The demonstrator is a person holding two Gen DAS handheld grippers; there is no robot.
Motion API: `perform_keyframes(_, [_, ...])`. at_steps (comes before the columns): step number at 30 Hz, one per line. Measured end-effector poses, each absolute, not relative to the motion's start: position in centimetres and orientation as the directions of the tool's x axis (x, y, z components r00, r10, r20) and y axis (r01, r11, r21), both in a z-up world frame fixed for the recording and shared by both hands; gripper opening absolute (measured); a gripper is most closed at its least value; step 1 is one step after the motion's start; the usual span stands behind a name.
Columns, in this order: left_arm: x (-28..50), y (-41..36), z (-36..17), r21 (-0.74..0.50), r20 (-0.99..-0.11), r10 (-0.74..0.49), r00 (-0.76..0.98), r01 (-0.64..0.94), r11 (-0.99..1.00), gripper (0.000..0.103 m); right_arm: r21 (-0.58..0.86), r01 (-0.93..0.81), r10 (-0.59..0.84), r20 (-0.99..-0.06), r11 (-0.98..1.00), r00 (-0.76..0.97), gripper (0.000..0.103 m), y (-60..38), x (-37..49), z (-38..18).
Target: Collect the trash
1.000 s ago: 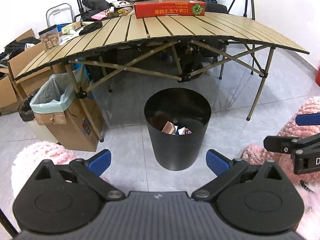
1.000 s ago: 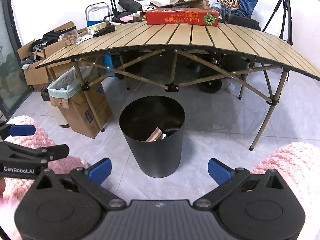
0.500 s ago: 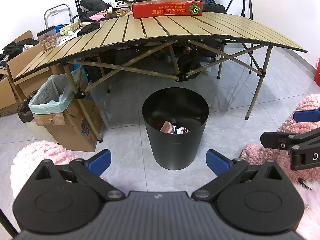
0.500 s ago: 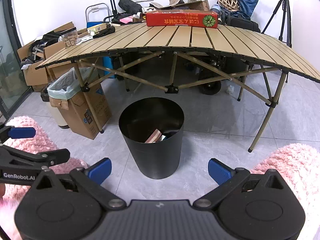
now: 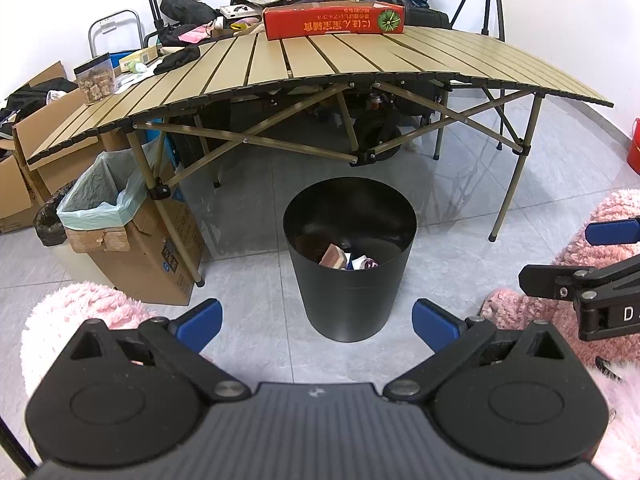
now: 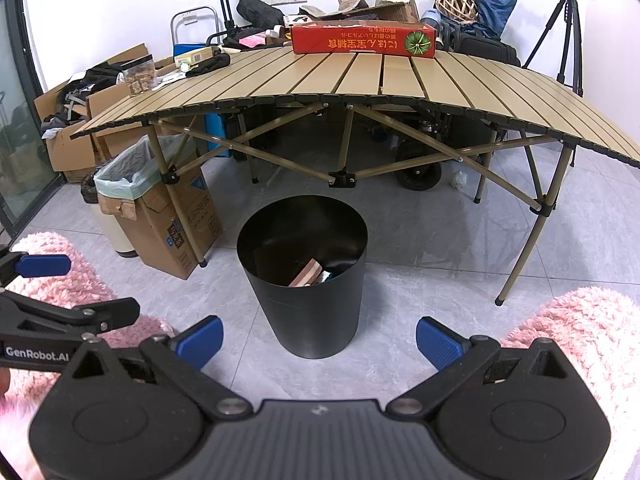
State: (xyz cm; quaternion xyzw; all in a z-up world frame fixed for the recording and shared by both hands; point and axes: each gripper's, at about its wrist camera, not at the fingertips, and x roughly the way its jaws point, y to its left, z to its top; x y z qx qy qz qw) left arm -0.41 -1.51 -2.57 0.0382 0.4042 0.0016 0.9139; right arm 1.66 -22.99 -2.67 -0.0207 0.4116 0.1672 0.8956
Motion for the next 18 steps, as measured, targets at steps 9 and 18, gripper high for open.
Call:
perform_keyframes(9, [-0.54, -1.75, -2.32, 0.064, -0.734, 0.024, 0.679, 0.035, 0.997, 0.103, 0.099, -0.317, 0.282, -0.743, 0.943, 0.607, 0.103, -22.95, 1.63, -2.67])
perform_keyframes(18, [-0.70, -1.67, -2.30, 0.065, -0.726, 0.019, 0.687, 0.040, 0.997, 0.103, 0.099, -0.317, 0.282, -0.743, 0.943, 0.606, 0.103, -23.05, 1.78, -2.71])
